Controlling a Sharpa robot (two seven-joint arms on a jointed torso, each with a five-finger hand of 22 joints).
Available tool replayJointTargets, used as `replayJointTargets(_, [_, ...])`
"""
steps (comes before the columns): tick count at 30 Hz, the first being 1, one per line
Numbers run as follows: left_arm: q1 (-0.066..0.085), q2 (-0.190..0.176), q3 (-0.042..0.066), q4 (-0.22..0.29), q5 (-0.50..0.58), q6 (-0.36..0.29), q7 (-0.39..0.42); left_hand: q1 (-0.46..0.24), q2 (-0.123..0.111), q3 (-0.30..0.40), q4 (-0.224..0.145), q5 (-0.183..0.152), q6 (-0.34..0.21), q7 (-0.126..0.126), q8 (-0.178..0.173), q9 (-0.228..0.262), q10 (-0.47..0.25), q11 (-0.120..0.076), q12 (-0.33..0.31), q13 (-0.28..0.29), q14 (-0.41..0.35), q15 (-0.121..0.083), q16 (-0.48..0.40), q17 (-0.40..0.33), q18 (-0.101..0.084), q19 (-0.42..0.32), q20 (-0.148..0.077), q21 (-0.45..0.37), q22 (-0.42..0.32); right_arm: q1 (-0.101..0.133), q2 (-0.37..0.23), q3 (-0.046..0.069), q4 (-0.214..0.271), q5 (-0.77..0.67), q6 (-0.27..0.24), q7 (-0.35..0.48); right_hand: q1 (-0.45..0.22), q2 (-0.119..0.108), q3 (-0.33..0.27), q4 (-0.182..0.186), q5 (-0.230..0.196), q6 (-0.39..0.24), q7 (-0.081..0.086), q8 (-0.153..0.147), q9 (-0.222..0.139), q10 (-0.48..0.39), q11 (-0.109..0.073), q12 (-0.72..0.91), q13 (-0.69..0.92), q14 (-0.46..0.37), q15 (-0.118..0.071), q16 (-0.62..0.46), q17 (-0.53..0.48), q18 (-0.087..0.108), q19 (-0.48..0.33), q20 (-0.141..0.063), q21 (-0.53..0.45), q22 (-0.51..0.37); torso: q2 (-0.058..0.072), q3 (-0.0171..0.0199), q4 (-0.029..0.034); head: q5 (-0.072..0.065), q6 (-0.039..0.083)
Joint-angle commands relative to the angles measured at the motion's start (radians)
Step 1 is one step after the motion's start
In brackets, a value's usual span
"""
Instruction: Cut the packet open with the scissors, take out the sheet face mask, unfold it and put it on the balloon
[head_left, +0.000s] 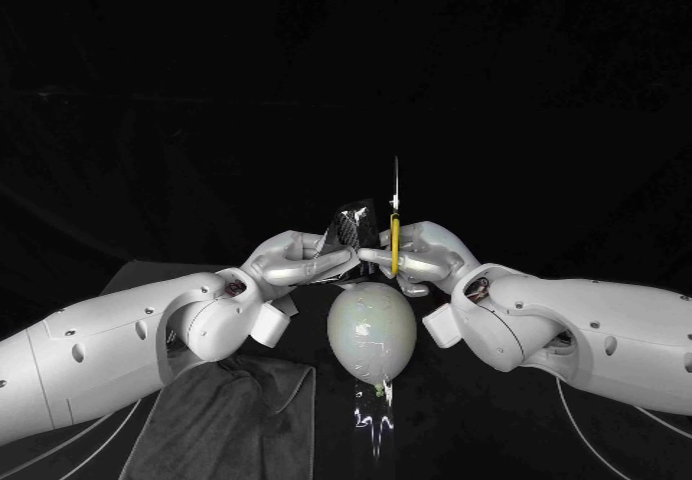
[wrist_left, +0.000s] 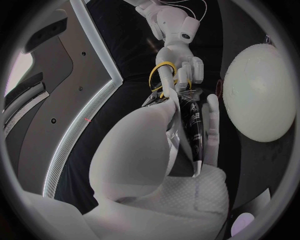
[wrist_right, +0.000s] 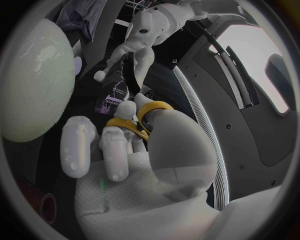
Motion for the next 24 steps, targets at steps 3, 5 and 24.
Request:
replayJointTargets(3, [0.002,0.005,0.002,0.004,-0.01,-0.002,-0.001,-0.009,0.003,0.007,0.001,0.006,0.0,-0.006,0.004,0.0,0.01,-0.001,-0.002,-0.001,0.005,0.001,0.007,0.002,0.009,-0.003,-0.005,0.007,0.002,0.001,0.005,0.001,0.002,-0.036,0.006,0.01,0.051,0.064,0.031,-0.014,-0.003,0.018,-0.008,0.026,0.016,0.292,-0.027,0.878,0.383,0.104,-0.009,0.004,0.263,-0.007,0.0,-0.013,0.0,0.167,0.0,-0.0004,0.0002,-0.002,0.001])
replayJointTargets(5, [0.002,0.005,0.002,0.004,-0.011,0.0,-0.002,-0.009,0.003,0.007,0.001,0.006,0.0,-0.006,0.004,0.0,0.01,-0.001,-0.002,-0.001,0.005,0.0,0.007,0.002,0.009,-0.003,-0.005,0.007,0.002,0.001,0.005,0.001,0.001,-0.041,-0.002,0.01,0.051,0.065,0.036,-0.016,-0.003,0.019,-0.009,0.029,0.017,0.292,-0.028,0.878,0.383,0.104,-0.009,0.004,0.263,-0.007,0.001,-0.014,0.001,0.167,0.0,-0.0005,0.0002,-0.002,0.0])
replayJointTargets(24, [0.003,-0.004,0.002,0.007,0.019,0.033,-0.007,-0.084,-0.076,-0.027,0.02,0.005,-0.074,0.04,-0.043,-0.017,-0.052,0.033,-0.004,-0.002,-0.066,0.032,-0.015,0.004,-0.013,-0.089,0.021,-0.014,-0.005,0.001,-0.004,0.001,0.013,-0.089,-0.047,-0.021,0.044,0.066,0.071,-0.027,-0.003,0.025,-0.012,0.041,0.025,0.292,-0.031,0.878,0.383,0.104,-0.011,0.004,0.263,-0.004,-0.009,-0.019,-0.014,0.163,0.0,-0.0003,-0.0002,-0.008,0.005])
